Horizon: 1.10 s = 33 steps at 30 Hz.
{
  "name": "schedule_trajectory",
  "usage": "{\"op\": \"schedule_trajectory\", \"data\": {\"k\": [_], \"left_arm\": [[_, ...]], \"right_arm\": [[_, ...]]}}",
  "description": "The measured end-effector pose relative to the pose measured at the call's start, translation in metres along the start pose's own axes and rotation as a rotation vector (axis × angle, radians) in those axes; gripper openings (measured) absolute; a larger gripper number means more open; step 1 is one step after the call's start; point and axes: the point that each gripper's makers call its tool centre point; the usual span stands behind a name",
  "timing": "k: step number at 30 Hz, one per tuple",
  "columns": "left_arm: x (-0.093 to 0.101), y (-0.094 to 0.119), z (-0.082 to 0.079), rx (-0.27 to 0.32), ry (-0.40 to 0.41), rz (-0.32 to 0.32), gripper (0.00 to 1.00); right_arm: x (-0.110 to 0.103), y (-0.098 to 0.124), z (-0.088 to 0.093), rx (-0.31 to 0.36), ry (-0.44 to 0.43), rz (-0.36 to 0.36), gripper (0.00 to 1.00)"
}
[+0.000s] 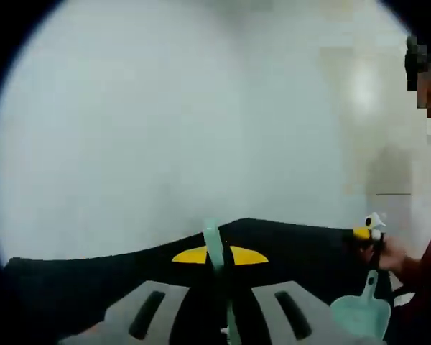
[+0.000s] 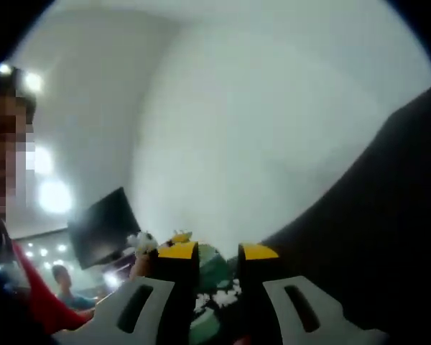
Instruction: Pick up the broom and sweep the trash on the tabletop into the dustpan.
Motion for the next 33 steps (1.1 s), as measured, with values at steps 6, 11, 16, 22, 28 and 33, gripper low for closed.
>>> {"op": "schedule_trajectory", "data": {"k": [6, 11, 16, 22, 28, 33], "left_arm": [[-0.024, 0.015, -0.023, -0.083, -0.359, -0.203, 0.04], [-0.06, -0.003, 0.015, -0.138, -0.392, -0.261, 0.04], [-0.096, -0.03, 0.091, -0.283, -0.42, -0.277, 0.04], [-0.023, -0.049, 0.095, -0.188, -0.356, -0.108, 0.06], [0.063, -0.036, 0.08, -0.145, -0.431, -0.033, 0.05], [0.116, -0.021, 0.059, -0.032, -0.398, 0.0, 0.04]], "right_arm": [[-0.002, 0.002, -0.001, 0.014, -0.011, -0.002, 0.24], [-0.003, 0.002, 0.0, 0.014, -0.009, -0.002, 0.24], [-0.003, 0.002, 0.001, 0.011, -0.012, 0.001, 0.24], [0.0, 0.001, 0.003, -0.008, 0.0, 0.011, 0.24], [0.0, 0.001, 0.002, 0.005, -0.013, 0.011, 0.24], [0.0, 0.0, 0.002, 0.003, -0.013, 0.011, 0.24]]}}
Point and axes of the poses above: the point that each gripper's makers call its tool centre point, and the gripper's own axes: y roughly backward along the fingers, x roughly to its right, z roughly out of its underside, and after that the axes turned 6 degrees about -y, right-handed
